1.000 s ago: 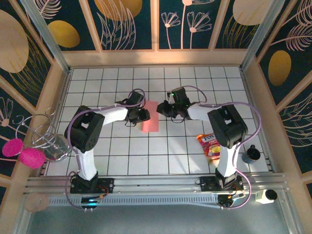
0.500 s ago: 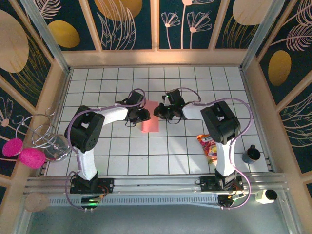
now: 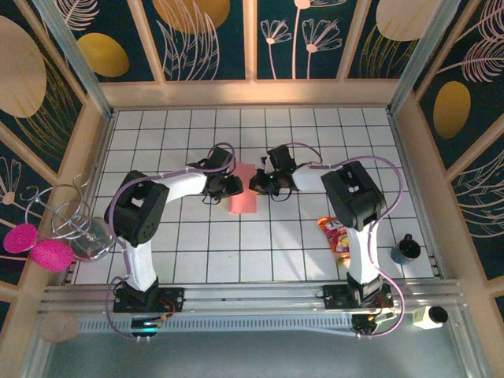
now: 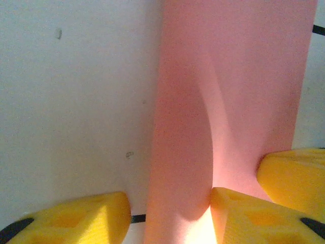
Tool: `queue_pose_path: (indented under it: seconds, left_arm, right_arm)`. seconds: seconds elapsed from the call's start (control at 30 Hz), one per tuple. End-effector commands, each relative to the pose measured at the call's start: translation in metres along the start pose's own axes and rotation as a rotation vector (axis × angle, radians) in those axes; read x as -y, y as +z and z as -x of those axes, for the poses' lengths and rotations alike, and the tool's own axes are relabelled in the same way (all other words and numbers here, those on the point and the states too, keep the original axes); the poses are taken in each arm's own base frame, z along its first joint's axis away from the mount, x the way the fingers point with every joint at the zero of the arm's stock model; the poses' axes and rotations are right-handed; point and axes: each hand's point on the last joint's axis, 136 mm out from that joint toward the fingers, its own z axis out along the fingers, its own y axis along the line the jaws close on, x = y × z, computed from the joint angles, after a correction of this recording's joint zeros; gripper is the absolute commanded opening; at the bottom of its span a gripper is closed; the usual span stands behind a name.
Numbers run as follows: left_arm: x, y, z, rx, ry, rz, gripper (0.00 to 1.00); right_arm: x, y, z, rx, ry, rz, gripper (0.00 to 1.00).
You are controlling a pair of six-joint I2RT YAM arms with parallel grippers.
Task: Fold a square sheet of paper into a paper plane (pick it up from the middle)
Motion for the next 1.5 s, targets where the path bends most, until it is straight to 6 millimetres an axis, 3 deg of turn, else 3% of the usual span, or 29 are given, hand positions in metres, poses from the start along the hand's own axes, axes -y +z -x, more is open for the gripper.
queue_pose_path:
  seconds: [0.0,0.13,0.27,0.37,0.5,0.53,0.67,0.83,1.07,1.47]
  left_arm:
    - [-0.054,0.031,-0.038,-0.11,0.012,0.194,0.53]
    - [-0.018,-0.022,0.017,0.062,0.018,0.129,0.55]
    - [-0.001,-0.063,0.048,0.18,0.008,0.073,0.56]
    - [0.017,-0.078,0.051,0.206,0.026,-0.023,0.55]
    - [0.048,-0.076,0.031,0.127,0.045,-0.232,0.47]
    - [0.058,-0.087,0.029,0.134,0.048,-0.297,0.46]
    - [0.061,-0.074,0.009,0.091,0.034,-0.347,0.38]
    - [0.063,-0.05,-0.01,0.004,0.023,-0.345,0.28]
    - [0.065,-0.028,-0.014,-0.055,0.003,-0.331,0.2]
    - [0.043,-0.001,-0.011,-0.067,-0.015,-0.191,0.11]
  right_arm:
    - [0.084,0.014,-0.049,-0.143,0.081,-0.269,0.01]
    - [0.091,0.011,-0.057,-0.168,0.062,-0.288,0.01]
    - [0.088,0.01,-0.062,-0.196,0.032,-0.265,0.01]
    - [0.084,0.009,-0.065,-0.211,0.008,-0.243,0.01]
    - [0.078,0.005,-0.074,-0.242,-0.026,-0.205,0.01]
    - [0.075,0.004,-0.076,-0.248,-0.032,-0.188,0.0]
    - [0.062,0.002,-0.075,-0.229,-0.022,-0.139,0.0]
    - [0.068,0.006,-0.072,-0.216,0.008,-0.164,0.0]
    - [0.074,0.007,-0.07,-0.216,0.006,-0.202,0.0]
    - [0.082,0.008,-0.073,-0.23,0.012,-0.234,0.0]
